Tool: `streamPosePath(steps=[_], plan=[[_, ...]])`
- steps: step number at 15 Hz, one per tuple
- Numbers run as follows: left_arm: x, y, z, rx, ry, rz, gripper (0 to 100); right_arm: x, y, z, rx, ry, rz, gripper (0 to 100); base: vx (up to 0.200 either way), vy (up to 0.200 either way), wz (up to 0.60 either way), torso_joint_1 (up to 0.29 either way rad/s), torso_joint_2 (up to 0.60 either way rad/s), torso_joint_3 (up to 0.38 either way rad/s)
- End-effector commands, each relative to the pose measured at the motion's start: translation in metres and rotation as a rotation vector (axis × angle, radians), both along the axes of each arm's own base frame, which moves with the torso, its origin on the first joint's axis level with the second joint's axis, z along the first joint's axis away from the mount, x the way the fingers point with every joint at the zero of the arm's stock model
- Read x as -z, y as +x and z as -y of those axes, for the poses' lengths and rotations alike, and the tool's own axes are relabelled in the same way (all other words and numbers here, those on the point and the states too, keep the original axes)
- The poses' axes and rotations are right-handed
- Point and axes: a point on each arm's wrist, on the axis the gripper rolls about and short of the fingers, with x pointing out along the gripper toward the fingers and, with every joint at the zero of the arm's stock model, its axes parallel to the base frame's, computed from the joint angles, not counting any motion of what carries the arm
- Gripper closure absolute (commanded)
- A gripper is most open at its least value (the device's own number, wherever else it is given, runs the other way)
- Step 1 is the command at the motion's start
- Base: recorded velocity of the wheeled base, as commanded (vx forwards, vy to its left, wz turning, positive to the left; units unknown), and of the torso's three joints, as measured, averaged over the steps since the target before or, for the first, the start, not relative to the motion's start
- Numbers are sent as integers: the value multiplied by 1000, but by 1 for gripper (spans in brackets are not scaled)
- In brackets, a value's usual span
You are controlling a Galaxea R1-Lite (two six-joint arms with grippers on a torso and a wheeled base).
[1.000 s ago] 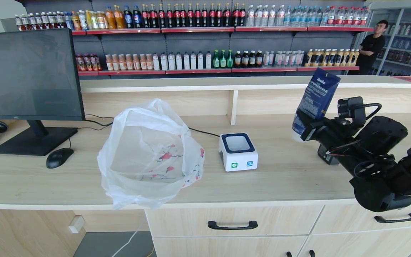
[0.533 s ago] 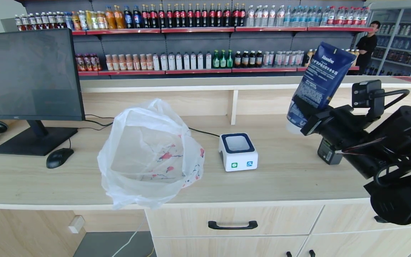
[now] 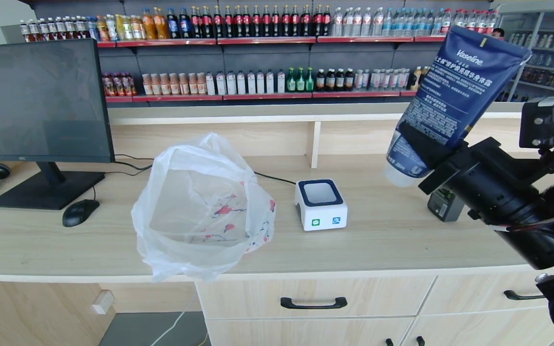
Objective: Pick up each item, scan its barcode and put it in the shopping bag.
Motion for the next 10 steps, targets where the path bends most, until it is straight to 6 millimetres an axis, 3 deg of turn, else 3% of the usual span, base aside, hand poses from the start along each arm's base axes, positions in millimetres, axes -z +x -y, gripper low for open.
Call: streamPosePath(steps=[1, 5, 10], plan=[[0, 0, 0, 1, 0, 0, 0, -1, -14, -7, -47, -3, 5, 100, 0, 0, 0, 0, 0, 0], [0, 0, 0, 0, 0, 0, 0, 4, -27, -31, -156, -11, -15, 100, 0, 0, 0, 0, 0, 0], [0, 0, 0, -2, 0, 0, 0, -3, -26, -61, -259, 24, 1, 100, 0, 0, 0, 0, 0, 0]])
